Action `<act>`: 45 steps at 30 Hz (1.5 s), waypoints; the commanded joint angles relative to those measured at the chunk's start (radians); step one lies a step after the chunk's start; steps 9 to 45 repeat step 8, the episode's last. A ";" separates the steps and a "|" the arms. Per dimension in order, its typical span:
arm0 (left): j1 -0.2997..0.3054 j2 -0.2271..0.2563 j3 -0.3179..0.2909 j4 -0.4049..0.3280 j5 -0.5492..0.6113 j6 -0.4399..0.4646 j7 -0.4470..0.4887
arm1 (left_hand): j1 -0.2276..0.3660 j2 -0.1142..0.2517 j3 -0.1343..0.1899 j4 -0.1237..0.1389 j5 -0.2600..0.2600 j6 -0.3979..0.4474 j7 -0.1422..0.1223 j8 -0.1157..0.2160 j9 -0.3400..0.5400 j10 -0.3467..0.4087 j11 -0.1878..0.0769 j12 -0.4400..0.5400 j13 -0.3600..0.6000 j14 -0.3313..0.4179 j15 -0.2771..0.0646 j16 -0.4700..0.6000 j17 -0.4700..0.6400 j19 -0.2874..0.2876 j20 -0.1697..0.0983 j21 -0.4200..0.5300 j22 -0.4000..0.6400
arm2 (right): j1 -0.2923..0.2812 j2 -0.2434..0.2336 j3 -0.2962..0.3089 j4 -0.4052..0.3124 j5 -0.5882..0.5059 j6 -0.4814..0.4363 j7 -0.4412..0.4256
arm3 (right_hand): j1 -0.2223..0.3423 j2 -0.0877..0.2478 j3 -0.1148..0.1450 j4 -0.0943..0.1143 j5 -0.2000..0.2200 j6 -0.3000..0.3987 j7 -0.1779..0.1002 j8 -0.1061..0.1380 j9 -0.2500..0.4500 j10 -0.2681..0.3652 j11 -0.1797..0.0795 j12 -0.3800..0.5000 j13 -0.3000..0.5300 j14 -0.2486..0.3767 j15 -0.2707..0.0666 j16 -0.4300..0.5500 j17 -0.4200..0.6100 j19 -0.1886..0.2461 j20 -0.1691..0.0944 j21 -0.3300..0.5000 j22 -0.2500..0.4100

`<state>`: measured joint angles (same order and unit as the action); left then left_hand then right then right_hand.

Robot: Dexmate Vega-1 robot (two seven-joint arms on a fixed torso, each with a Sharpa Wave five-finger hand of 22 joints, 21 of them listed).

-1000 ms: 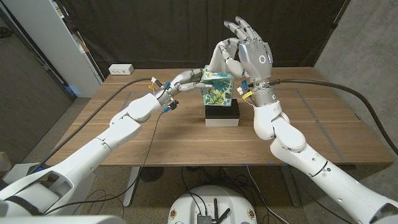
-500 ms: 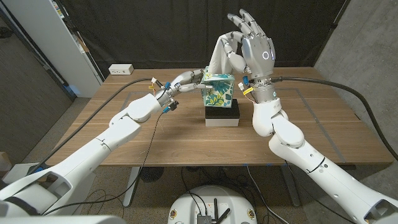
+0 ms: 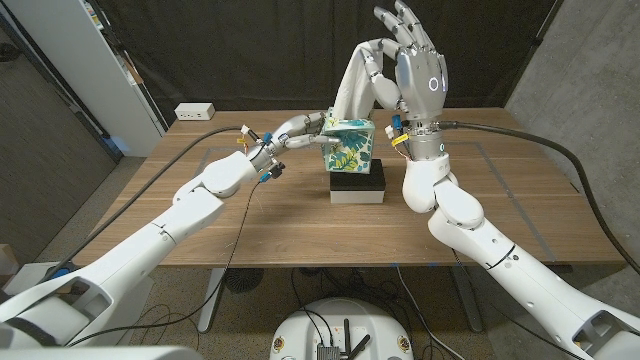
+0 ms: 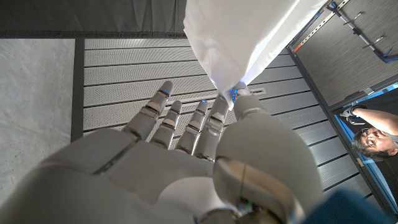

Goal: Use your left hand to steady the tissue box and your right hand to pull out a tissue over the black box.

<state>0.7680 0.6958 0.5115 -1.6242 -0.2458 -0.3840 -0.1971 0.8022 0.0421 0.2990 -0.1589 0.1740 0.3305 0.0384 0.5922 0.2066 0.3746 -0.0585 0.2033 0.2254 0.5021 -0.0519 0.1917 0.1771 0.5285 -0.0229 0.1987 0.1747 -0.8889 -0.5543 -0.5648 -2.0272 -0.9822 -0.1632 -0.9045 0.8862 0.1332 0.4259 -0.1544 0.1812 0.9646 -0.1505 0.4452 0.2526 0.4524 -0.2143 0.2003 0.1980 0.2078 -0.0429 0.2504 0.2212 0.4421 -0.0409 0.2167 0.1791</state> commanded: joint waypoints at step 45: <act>-0.004 -0.006 0.006 0.011 -0.010 -0.012 -0.017 | -0.008 0.005 0.011 -0.001 0.005 0.004 0.005 0.002 0.005 0.005 0.003 0.000 0.005 0.000 -0.089 -0.004 0.001 -0.003 -0.003 0.001 0.003 | 0.013 0.035 0.009 0.051 0.033 0.023 -0.144 | 0.019 0.004 -0.010 -0.001 0.006 0.029 -0.026 0.004 0.000 0.013 0.002 0.006 0.003 0.011 -0.180 0.006 0.003 0.010 -0.084 0.005 0.003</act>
